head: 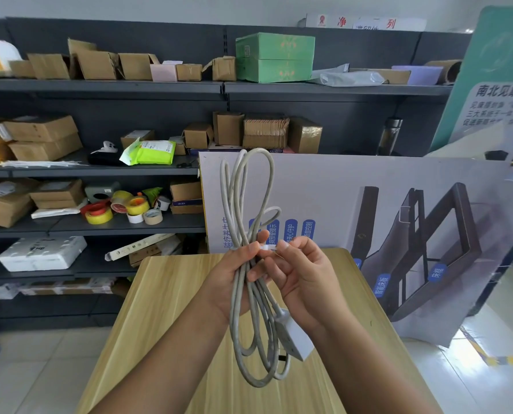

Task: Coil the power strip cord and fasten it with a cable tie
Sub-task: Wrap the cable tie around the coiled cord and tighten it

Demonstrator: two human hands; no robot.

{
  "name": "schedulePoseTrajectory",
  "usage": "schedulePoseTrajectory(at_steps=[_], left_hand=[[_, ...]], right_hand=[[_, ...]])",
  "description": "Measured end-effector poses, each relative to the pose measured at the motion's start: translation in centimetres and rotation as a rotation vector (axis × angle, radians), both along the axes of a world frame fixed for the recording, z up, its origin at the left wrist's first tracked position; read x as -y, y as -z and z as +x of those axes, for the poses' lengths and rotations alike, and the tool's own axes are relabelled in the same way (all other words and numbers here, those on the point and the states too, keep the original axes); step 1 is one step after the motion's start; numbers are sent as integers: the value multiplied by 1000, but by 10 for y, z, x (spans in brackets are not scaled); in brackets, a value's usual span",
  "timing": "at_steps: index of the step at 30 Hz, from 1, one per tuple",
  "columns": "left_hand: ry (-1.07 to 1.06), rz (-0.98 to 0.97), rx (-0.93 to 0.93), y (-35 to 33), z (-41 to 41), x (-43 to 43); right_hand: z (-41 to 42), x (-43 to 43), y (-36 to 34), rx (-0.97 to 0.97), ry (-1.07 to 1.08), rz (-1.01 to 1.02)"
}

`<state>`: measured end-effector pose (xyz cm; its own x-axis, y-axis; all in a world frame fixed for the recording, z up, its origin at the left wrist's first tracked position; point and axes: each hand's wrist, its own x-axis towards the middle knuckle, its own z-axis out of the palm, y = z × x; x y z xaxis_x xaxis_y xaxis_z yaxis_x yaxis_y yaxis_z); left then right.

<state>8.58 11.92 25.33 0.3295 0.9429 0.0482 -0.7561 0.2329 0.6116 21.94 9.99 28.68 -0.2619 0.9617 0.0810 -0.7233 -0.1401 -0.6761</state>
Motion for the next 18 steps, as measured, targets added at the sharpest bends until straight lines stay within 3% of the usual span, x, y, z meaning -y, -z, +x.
schedulePoseTrajectory(at_steps=[18], left_hand=[[18,12,20,-3,6,3]], right_hand=[[7,5,-5,-21,-34,-20]])
